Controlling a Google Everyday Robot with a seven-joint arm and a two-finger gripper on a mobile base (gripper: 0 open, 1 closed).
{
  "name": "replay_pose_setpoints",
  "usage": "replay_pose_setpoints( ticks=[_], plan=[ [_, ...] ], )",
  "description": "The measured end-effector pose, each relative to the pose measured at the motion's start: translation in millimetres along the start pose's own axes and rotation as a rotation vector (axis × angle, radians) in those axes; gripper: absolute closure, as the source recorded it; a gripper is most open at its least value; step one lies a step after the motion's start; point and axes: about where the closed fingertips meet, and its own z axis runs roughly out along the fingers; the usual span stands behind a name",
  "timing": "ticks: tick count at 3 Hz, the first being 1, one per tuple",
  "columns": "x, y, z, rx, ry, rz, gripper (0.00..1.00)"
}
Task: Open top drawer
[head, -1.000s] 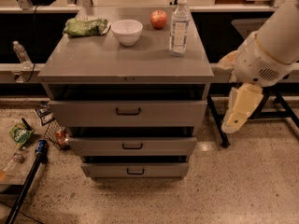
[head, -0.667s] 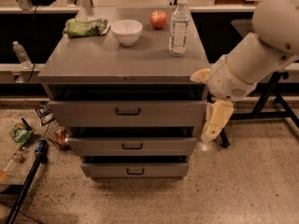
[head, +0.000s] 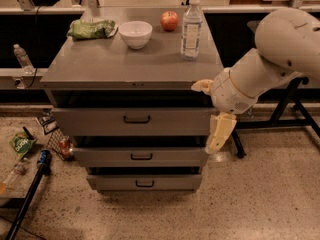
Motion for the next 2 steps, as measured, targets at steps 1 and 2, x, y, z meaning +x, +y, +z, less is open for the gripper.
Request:
replay_pose_setpoints(
  ticks=[1,2],
  plan=[
    [-0.1,0.3,-0.3,-0.001,0.001,0.002,0.00],
    [28.1,-19.1,45.3,-0.001,-0.047,0.008,0.00]
  ],
)
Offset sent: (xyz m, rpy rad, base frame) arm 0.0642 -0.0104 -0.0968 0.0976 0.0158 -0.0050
